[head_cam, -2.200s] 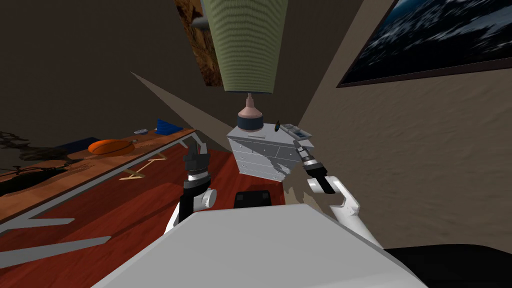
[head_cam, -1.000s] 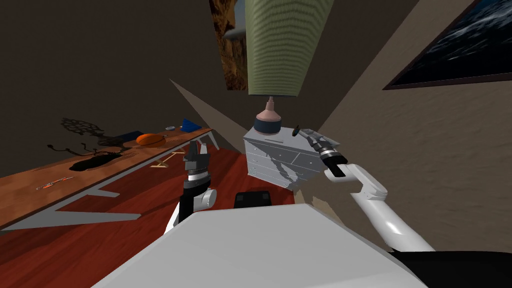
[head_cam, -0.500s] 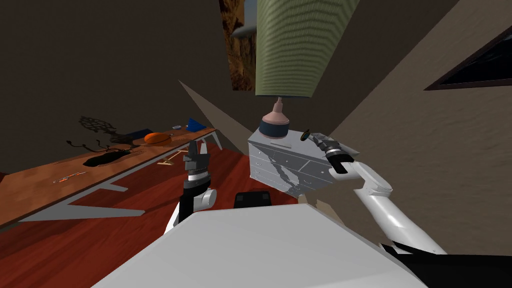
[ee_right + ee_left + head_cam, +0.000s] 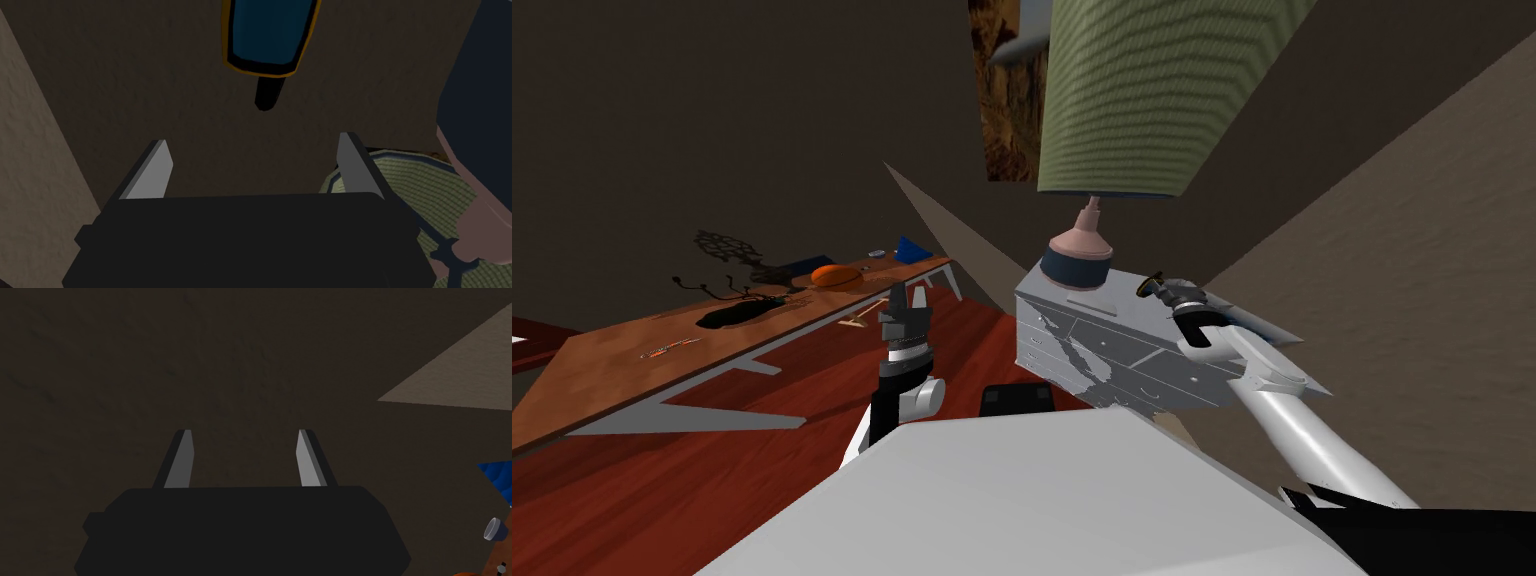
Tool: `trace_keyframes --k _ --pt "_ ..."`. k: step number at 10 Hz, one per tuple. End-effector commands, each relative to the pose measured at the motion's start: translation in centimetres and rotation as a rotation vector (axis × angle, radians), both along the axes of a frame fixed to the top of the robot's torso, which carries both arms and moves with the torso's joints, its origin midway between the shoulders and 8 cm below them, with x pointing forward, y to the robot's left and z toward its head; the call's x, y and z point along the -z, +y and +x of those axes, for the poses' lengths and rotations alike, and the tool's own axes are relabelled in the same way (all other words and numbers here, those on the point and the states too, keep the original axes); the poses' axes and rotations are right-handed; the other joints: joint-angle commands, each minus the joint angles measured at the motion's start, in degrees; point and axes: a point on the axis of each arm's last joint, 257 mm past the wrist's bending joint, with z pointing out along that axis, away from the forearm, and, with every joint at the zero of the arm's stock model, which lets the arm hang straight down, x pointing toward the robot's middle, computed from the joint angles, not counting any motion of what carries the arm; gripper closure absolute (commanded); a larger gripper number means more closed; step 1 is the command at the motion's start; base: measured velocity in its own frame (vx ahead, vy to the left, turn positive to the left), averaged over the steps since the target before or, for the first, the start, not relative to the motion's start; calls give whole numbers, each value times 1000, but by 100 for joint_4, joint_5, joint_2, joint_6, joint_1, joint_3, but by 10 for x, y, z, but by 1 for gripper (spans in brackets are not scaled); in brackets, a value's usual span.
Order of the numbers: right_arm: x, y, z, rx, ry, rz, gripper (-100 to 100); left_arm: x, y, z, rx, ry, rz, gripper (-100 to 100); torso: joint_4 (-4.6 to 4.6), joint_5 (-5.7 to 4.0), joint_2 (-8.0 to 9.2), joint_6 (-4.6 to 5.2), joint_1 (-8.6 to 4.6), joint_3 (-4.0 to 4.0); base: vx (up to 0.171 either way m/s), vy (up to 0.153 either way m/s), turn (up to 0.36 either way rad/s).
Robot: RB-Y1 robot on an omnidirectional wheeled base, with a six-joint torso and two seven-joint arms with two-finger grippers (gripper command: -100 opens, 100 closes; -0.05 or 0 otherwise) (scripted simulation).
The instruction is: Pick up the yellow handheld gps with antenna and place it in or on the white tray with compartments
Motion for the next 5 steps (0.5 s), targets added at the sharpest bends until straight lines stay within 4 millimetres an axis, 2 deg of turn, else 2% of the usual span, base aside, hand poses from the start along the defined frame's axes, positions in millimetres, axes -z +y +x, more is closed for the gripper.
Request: trace_keyframes --k 1,2,3,4,5 --pt "16 -13 -5 34 30 -2 -100 0 0 0 0 0 0 0 0 0 0 0 0 0 169 -53 66" --pt "35 -18 -11 53 60 10 -100 0 0 0 0 0 0 0 2 -2 9 2 -4 5 160 -37 66" --pt "24 -13 -6 39 42 4 -100 0 0 0 0 0 0 0 3 -1 15 3 1 9 71 -16 16" --pt "25 -13 -6 42 46 5 0 0 0 0 0 0 0 0 9 2 43 4 10 24 14 -4 1" --pt "22 -23 -4 71 44 6 -100 0 0 0 0 0 0 0 15 3 66 5 16 38 -30 -33 186"
